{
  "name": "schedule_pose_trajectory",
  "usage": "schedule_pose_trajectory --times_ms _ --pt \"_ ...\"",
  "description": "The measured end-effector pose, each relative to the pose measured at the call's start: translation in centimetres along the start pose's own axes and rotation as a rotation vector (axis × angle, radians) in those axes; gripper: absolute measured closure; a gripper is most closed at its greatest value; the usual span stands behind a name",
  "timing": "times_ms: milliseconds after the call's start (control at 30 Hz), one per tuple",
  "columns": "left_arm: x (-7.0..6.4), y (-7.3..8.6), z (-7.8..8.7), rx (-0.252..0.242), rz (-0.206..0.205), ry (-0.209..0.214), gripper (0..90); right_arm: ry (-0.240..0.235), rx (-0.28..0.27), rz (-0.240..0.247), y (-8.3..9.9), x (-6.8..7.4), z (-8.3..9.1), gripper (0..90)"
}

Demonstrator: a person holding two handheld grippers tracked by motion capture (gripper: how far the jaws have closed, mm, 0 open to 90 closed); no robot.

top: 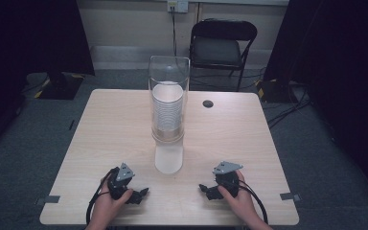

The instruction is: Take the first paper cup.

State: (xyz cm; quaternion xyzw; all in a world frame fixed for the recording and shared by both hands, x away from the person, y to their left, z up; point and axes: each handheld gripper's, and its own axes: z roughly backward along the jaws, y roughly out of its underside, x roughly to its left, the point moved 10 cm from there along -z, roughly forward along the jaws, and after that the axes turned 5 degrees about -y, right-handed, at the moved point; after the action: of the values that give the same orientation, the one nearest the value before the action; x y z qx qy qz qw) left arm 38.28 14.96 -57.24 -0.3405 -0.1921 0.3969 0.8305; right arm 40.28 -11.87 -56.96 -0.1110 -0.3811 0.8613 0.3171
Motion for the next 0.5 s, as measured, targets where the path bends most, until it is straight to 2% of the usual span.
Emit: schedule_pose_trajectory --times_ms 167,233,267,300,333,367,400,500 --pt "0.0 -0.1 -0.1 0.001 0.0 -0.004 1.1 0.004 0.002 -0.008 0.0 -0.1 -0.1 8.2" --pt "0.1 -0.1 0.0 0.002 0.008 -0.012 3.7 0.004 0.003 -0.008 0.0 -0.1 -0.1 8.1" --pt "0.3 -0.4 0.1 -0.015 0.044 -0.035 9.3 0.004 0.003 -0.008 0.0 -0.1 -0.1 8.1" --pt "0.3 -0.4 0.1 -0.015 0.044 -0.035 17.8 0.004 0.002 -0.008 0.0 -0.1 -0.1 8.1" --pt "0.6 -0.9 0.4 -0.017 0.077 -0.014 21.8 0.004 0.003 -0.008 0.0 -0.1 -0.1 8.1" --pt "0.7 -1.5 0.4 -0.041 0.121 -0.017 19.6 0.004 0.003 -0.008 0.0 -0.1 -0.1 8.1" --pt "0.9 -1.9 0.5 -0.045 0.14 -0.027 15.5 0.004 0.003 -0.008 0.0 -0.1 -0.1 8.1" --pt "0.7 -3.6 0.5 -0.069 0.141 -0.021 16.1 0.004 0.002 -0.008 0.0 -0.1 -0.1 8.1"
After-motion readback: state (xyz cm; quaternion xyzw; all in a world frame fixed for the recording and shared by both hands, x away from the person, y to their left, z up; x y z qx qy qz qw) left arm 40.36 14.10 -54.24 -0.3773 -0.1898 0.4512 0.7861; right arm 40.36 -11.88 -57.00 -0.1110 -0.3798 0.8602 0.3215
